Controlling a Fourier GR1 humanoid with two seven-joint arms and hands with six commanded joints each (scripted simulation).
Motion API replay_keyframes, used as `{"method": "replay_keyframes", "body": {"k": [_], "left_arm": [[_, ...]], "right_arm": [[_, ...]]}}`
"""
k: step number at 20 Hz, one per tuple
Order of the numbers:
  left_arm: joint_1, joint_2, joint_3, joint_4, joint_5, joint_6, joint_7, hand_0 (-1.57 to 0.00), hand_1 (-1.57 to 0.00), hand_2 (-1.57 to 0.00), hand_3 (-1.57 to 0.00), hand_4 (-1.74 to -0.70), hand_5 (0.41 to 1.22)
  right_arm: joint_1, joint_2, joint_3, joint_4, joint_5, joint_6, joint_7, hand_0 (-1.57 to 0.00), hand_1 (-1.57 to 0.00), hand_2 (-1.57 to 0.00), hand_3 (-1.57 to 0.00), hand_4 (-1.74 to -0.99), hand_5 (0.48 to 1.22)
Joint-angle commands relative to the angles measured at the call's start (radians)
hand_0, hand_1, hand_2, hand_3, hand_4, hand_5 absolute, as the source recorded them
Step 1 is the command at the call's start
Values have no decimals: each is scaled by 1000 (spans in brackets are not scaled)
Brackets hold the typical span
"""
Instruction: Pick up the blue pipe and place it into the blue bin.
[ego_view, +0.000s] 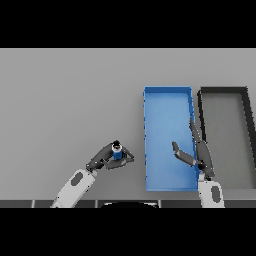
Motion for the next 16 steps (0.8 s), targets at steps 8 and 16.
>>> {"method": "replay_keyframes", "body": {"k": [8,16], "left_arm": [[-42,-68,27,-98,-29,30,-18,-1518,-1526,-1532,-1531,-1469,1204],[-79,-83,25,-232,-27,-36,58,-1562,-1563,-1564,-1564,-1467,1218]], "right_arm": [[-24,-3,-9,7,-10,2,24,1,1,1,1,-1226,636],[-14,-10,-1,17,36,-18,4,1,1,1,1,-1161,644]]}}
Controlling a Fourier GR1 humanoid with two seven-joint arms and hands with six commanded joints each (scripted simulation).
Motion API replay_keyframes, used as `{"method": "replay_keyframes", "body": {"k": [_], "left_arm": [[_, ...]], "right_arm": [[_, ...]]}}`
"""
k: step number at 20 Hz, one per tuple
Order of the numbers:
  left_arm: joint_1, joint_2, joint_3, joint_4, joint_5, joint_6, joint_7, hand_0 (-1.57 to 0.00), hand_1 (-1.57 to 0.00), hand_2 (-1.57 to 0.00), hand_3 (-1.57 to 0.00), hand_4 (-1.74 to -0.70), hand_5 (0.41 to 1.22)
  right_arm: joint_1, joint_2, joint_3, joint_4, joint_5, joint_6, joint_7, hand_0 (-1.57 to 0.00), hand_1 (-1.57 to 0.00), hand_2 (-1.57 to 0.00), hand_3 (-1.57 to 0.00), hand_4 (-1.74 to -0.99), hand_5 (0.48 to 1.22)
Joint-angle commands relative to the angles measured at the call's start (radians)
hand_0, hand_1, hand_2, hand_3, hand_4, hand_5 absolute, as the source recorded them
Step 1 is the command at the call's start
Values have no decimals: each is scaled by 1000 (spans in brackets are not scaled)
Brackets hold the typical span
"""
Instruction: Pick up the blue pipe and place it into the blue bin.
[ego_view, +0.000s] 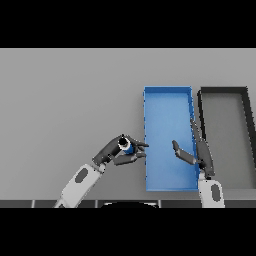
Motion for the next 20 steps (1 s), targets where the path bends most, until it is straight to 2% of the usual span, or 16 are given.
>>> {"method": "replay_keyframes", "body": {"k": [1,4,7,9,11,12,13,14,17,18,20], "left_arm": [[-20,-17,-2,1,-7,2,36,-1564,-1565,-1566,-1566,-1466,1219],[-10,-19,5,-8,-17,-9,63,-1567,-1568,-1568,-1568,-1466,1220],[7,-32,5,-7,-35,-18,56,-1569,-1569,-1570,-1570,-1466,1220],[-5,-33,21,-2,-39,-28,66,-1570,-1570,-1570,-1570,-1466,1220],[9,-42,17,3,-53,-38,54,-1570,-1570,-1570,-1570,-1467,1220],[16,-42,18,-1,-54,-45,48,-1570,-1570,-1571,-1571,-1467,1220],[8,-46,26,2,-53,-51,53,-1571,-1571,-1571,-1571,-1467,1221],[1,-50,33,11,-57,-57,51,-1571,-1571,-1571,-1571,-1467,1221],[18,-65,30,-1,-69,-66,55,-1571,-1571,-1571,-1571,-1467,1221],[22,-68,31,1,-75,-71,48,-1571,-1571,-1571,-1571,-1467,1221],[25,-70,38,-18,-71,-83,60,-1571,-1571,-1571,-1571,-1467,1221]], "right_arm": [[2,-1,-4,-3,-7,3,-6,1,1,1,1,-1158,643],[14,-4,-8,-20,-5,-4,-15,1,1,1,1,-1145,643],[48,-6,-1,-68,23,-28,-2,1,1,1,1,-1138,643],[69,-6,1,-102,45,-48,21,1,1,1,1,-1188,643],[87,-2,6,-134,60,-60,30,1,1,-2,1,-1184,642],[87,-9,3,-145,47,-50,20,1,1,-20,1,-1187,642],[75,-15,-12,-162,-31,-5,-11,1,-2,-41,1,-1195,648],[71,-15,-12,-182,-107,46,-10,1,-12,-67,0,-1198,641],[11,-92,-12,-253,-318,206,110,1,-29,-120,-1,-1215,607],[-1,-123,-13,-289,-379,241,142,1,-23,-118,-1,-1224,600],[-83,-166,22,-329,-464,286,255,1,-14,-111,0,-1237,577]]}}
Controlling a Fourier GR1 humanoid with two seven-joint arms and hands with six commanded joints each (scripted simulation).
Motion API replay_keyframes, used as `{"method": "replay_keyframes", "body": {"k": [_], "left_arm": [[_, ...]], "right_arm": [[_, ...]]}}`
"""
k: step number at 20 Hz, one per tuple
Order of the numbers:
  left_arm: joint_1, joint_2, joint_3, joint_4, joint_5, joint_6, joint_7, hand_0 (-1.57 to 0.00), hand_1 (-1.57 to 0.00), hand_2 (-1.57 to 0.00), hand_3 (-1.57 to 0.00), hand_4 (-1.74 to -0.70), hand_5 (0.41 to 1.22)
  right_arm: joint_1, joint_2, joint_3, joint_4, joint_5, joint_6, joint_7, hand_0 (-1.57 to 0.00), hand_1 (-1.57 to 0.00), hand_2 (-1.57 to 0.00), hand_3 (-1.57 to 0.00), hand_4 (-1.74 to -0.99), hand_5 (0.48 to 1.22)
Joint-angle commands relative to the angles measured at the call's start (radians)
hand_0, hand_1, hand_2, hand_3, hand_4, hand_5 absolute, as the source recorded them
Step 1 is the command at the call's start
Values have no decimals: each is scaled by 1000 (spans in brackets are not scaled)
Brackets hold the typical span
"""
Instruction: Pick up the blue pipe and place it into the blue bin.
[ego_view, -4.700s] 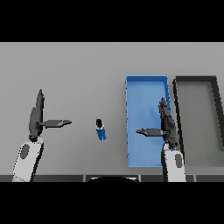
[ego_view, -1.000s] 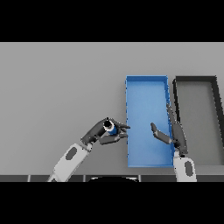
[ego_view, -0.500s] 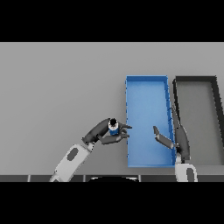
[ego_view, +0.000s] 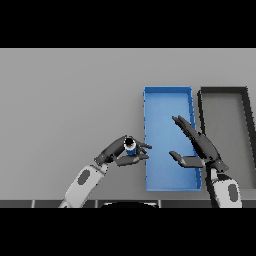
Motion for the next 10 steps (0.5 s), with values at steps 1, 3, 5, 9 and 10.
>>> {"method": "replay_keyframes", "body": {"k": [1,3,5,9,10], "left_arm": [[-9,-6,6,5,-3,0,14,-1571,-1571,-1571,-1571,-1467,1221],[2,1,11,-1,-10,-14,7,-1571,-1571,-1571,-1571,-1467,1221],[-3,-11,17,4,-19,-22,14,-1571,-1571,-1571,-1571,-1467,1221],[-14,-22,38,18,-43,-33,8,-1571,-1571,-1571,-1571,-1467,1221],[-13,-26,40,21,-42,-43,8,-1571,-1571,-1571,-1571,-1467,1221]], "right_arm": [[-40,-20,12,-16,-35,13,45,1,-11,-106,0,-1247,568],[-98,-40,45,-44,-44,23,95,1,-7,-99,0,-1261,560],[-175,-56,98,-60,-35,39,157,1,-4,-81,1,-1281,558],[-296,-44,156,-22,-41,79,200,1,-1,-42,1,-1302,559],[-317,-30,177,-18,-45,83,213,1,-1,-42,1,-1300,560]]}}
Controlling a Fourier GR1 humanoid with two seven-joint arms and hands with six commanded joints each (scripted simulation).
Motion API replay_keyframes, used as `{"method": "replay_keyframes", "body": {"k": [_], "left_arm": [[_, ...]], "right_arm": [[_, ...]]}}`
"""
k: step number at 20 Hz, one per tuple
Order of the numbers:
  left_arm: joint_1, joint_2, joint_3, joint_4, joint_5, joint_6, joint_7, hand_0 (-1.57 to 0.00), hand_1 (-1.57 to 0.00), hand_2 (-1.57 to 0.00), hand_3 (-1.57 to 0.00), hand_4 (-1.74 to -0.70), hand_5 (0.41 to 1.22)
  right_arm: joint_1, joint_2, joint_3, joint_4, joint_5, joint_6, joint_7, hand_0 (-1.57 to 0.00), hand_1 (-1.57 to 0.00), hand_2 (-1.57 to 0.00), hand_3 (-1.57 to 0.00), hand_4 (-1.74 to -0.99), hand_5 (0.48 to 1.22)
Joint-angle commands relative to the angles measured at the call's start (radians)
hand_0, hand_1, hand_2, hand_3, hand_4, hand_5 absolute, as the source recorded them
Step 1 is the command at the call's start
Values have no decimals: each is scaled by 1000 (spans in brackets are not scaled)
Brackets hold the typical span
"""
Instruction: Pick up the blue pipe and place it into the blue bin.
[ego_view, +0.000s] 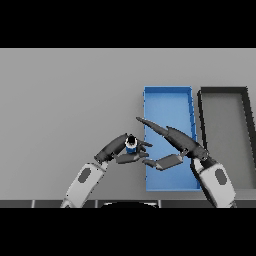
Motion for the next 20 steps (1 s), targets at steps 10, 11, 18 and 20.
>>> {"method": "replay_keyframes", "body": {"k": [10,11,18,20], "left_arm": [[-7,-31,51,14,-7,-52,19,-1571,-1571,-1571,-1571,-1469,1221],[1,-28,52,16,-18,-57,7,-1571,-1571,-1571,-1571,-1469,1221],[26,-28,50,-7,-39,-79,72,-1571,-1571,-1571,-1571,-1622,1221],[36,-38,48,-12,-28,-80,66,-1571,-1571,-1571,-1511,-1662,1221]], "right_arm": [[-230,92,104,119,1,38,115,-23,-32,-83,1,-1186,521],[-247,103,108,137,4,44,110,-27,-39,-91,1,-1184,516],[-307,156,139,209,13,79,104,-876,-877,-910,-762,-1467,518],[-296,167,157,198,-11,62,90,-1126,-1127,-1148,-953,-1551,596]]}}
